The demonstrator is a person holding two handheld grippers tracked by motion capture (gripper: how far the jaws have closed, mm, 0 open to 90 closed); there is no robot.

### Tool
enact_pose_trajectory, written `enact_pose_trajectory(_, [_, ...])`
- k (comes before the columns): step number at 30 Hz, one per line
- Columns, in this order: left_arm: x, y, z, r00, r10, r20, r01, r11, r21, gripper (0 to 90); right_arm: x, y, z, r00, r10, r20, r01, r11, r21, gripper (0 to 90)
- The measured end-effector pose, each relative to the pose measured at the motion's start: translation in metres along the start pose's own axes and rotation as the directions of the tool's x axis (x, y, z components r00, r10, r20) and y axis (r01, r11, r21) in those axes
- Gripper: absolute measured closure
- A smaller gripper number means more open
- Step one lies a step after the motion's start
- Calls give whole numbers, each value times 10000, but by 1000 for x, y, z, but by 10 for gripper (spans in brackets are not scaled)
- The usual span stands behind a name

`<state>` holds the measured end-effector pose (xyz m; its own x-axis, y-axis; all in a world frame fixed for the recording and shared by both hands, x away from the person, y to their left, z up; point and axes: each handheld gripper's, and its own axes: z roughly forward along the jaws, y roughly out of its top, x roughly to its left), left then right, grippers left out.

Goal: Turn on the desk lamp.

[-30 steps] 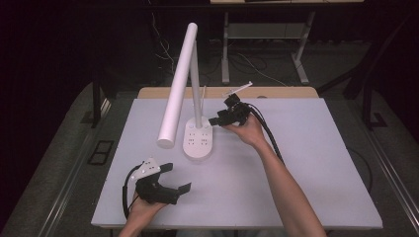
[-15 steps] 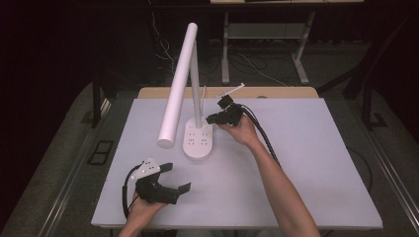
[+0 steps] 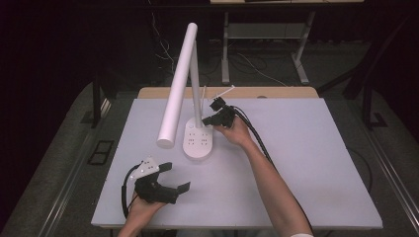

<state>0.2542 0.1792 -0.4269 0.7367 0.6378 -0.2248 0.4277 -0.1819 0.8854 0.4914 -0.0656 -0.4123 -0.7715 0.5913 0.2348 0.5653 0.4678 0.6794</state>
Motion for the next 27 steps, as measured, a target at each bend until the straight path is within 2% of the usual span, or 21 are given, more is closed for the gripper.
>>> enact_pose_trajectory(5, [0, 0, 0, 10000, -5, -6, 5, 10000, -5, 0, -5, -4, 6, 9998, 183, 36, -183, 9998, 14, 897])
enact_pose_trajectory(7, [0, 0, 0, 10000, 3, -16, -3, 10000, 1, 0, -6, -5, 5, 9983, 557, -146, -557, 9984, -19, 899])
enact_pose_trajectory(10, [0, 0, 0, 10000, -19, -27, 18, 10000, -26, 0, -8, -9, 6, 9970, 723, -270, -730, 9970, -260, 900])
enact_pose_trajectory(11, [0, 0, -1, 10000, -18, -42, 18, 10000, -45, 0, -10, -14, 7, 9959, 819, -391, -841, 9948, -576, 900])
enact_pose_trajectory(13, [0, 0, -2, 10000, -38, -69, 37, 9999, -112, 0, -11, -17, 6, 9937, 980, -539, -1019, 9920, -739, 900])
enact_pose_trajectory(15, [0, 0, -2, 10000, -41, -64, 40, 9999, -116, 0, -10, -17, 6, 9946, 929, -459, -962, 9926, -742, 900])
enact_pose_trajectory(17, [1, 0, -3, 9999, -55, -89, 54, 9999, -119, 0, -6, -15, 5, 9977, 657, -151, -665, 9962, -565, 899])
enact_pose_trajectory(19, [2, 0, -3, 9999, -72, -82, 71, 9999, -137, 0, -5, -14, 4, 9986, 526, -72, -529, 9970, -558, 898])
enact_pose_trajectory(27, [3, 0, -1, 9999, -98, -113, 97, 9999, -94, 0, -5, -14, -1, 9989, 465, -98, -470, 9975, -524, 897])
